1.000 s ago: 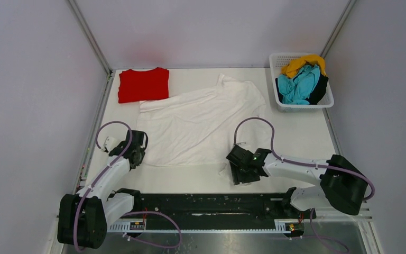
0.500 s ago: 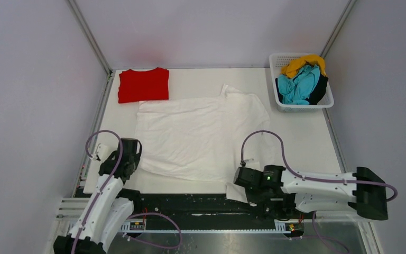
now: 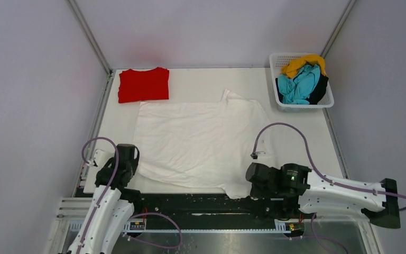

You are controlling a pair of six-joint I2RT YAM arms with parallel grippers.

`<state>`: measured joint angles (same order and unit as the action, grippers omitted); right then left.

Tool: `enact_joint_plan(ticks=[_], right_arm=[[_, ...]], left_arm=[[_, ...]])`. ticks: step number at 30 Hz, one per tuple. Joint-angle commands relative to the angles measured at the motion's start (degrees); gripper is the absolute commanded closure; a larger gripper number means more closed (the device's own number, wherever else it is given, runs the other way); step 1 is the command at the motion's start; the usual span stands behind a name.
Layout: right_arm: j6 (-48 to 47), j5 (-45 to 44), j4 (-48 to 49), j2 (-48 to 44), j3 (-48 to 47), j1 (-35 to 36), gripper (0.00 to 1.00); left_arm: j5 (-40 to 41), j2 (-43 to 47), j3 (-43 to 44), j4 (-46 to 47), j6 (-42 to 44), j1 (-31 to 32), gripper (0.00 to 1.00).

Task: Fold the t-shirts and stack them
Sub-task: Grab the side of the flattened tshirt closest away from the robot with both arms, then fold the flattened tshirt in 1/3 of the way

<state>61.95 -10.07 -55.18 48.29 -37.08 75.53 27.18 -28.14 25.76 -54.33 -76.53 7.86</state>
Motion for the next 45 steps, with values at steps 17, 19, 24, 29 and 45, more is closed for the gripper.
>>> enact_joint_plan(ticks=[17,19,24,29,45], right_arm=[[-27.7,-0.9,9.1,11.9,-15.3,-33.5,1.00],[-29.1,1.1,10.7,13.8,-15.6,-36.6,1.00],[-32.1,5.8,15.6,22.2,-17.9,-43.0,1.00],[-33.0,6.6,20.5,35.4,-25.1,-50.0,0.94],[-33.6,22.5,35.9,32.7,-12.8,-49.9,0.01]], left_arm=[[2.4,-34.6,15.4,15.9,0.6,-0.3,1.00],[2.7,-39.1,17.5,16.0,0.6,-0.7,1.00],[2.3,-50.6,25.8,16.6,3.3,-2.0,1.00],[1.3,-63.5,35.4,16.2,6.0,-3.8,0.85],[-22.0,-54.1,27.9,29.7,23.5,-6.7,0.01]])
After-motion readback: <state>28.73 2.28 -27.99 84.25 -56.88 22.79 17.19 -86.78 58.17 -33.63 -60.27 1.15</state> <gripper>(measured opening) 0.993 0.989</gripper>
